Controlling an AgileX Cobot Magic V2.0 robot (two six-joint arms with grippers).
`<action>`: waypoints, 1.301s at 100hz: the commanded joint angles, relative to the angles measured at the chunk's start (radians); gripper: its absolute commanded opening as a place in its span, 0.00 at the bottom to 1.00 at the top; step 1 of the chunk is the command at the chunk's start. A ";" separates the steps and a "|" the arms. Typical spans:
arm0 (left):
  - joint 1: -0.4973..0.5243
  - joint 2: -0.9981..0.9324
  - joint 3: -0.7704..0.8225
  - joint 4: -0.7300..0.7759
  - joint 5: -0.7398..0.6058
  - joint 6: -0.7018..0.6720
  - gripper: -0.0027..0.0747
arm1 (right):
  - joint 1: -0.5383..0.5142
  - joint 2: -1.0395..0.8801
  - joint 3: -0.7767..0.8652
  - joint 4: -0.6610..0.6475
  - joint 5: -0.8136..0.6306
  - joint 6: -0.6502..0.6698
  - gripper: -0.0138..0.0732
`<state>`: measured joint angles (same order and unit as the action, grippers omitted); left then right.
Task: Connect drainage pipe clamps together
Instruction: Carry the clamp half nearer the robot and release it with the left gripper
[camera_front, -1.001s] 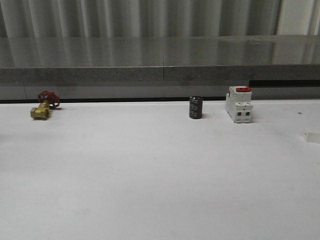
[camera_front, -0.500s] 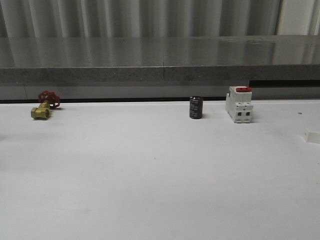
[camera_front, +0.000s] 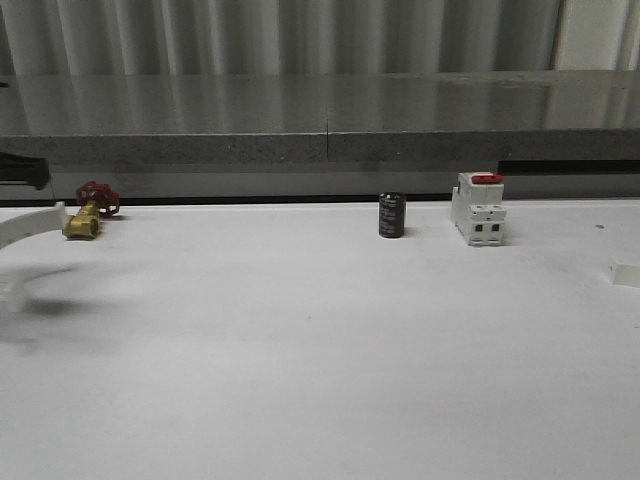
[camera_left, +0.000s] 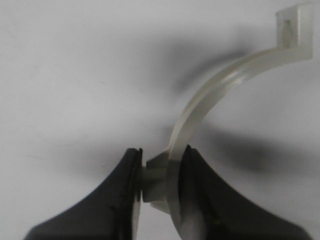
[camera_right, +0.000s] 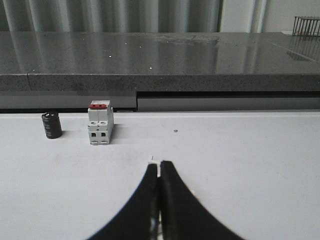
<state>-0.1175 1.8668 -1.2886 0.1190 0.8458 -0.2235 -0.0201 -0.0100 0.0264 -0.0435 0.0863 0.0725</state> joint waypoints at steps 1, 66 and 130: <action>-0.066 -0.054 -0.026 -0.022 -0.007 -0.042 0.01 | 0.001 -0.020 -0.015 -0.009 -0.086 -0.003 0.08; -0.342 0.020 -0.032 -0.049 -0.085 -0.227 0.01 | 0.001 -0.020 -0.015 -0.009 -0.086 -0.003 0.08; -0.346 0.026 -0.041 -0.026 -0.105 -0.244 0.39 | 0.001 -0.020 -0.015 -0.009 -0.086 -0.003 0.08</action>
<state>-0.4524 1.9455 -1.2928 0.0825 0.7677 -0.4549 -0.0201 -0.0100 0.0264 -0.0435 0.0863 0.0725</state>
